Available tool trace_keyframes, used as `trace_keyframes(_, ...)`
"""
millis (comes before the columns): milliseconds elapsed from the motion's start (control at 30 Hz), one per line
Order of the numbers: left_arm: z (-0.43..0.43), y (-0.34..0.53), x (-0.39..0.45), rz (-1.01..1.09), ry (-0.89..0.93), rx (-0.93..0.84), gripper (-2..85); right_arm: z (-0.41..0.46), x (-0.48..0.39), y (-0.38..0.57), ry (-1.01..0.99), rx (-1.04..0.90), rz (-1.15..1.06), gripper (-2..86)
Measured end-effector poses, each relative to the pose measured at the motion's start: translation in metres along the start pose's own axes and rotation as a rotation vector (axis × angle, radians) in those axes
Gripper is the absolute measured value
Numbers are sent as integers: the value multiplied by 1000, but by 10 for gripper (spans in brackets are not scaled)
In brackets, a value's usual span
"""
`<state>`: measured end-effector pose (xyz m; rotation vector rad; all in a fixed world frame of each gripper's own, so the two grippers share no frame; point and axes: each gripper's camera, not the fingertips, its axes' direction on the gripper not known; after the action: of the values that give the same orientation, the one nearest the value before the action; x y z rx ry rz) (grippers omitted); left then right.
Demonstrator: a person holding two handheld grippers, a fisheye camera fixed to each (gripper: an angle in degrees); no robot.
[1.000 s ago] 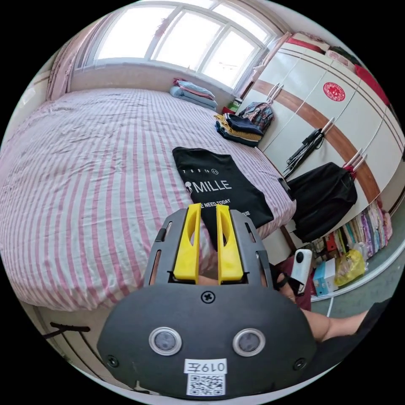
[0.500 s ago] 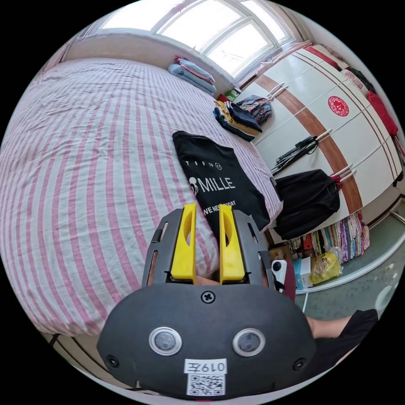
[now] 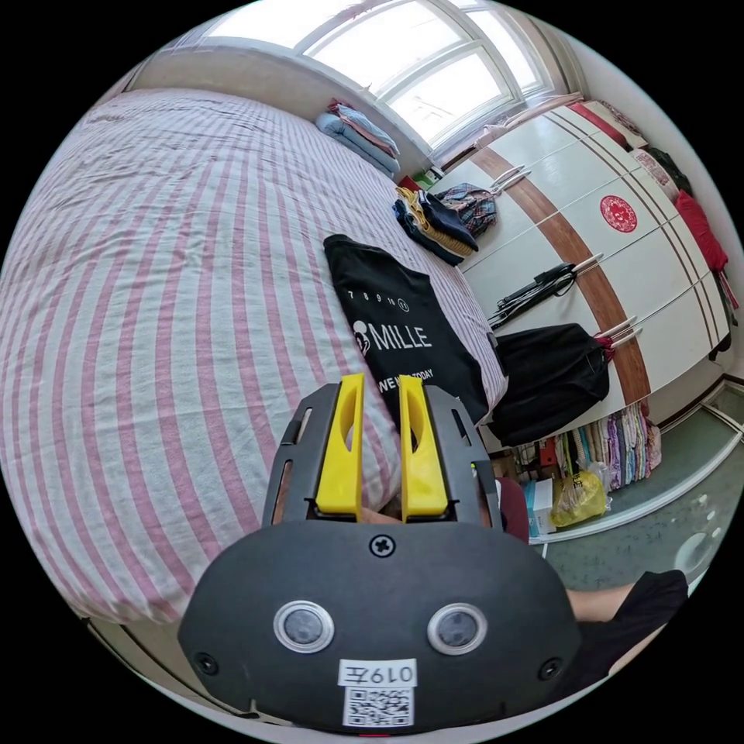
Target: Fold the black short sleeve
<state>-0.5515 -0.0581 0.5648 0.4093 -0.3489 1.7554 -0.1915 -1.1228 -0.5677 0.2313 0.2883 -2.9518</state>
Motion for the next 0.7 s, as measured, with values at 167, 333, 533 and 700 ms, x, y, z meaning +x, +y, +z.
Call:
trace_keyframes(167, -1, -3, -8, 10, -7, 0, 60, 8, -1, -10, 7, -18, -9, 106)
trace_keyframes(333, -1, -11, -20, -1, -3, 4, 59, 22, 2, -14, -32, -32, 7, 103)
trace_keyframes(533, 6, -25, -41, -36, 7, -6, 60, 43, 1, -18, -41, -1, 20, 87)
trace_keyframes(700, 13, -37, -67, -117, 90, -37, 68, 56, -4, -20, -39, 47, 79, 45)
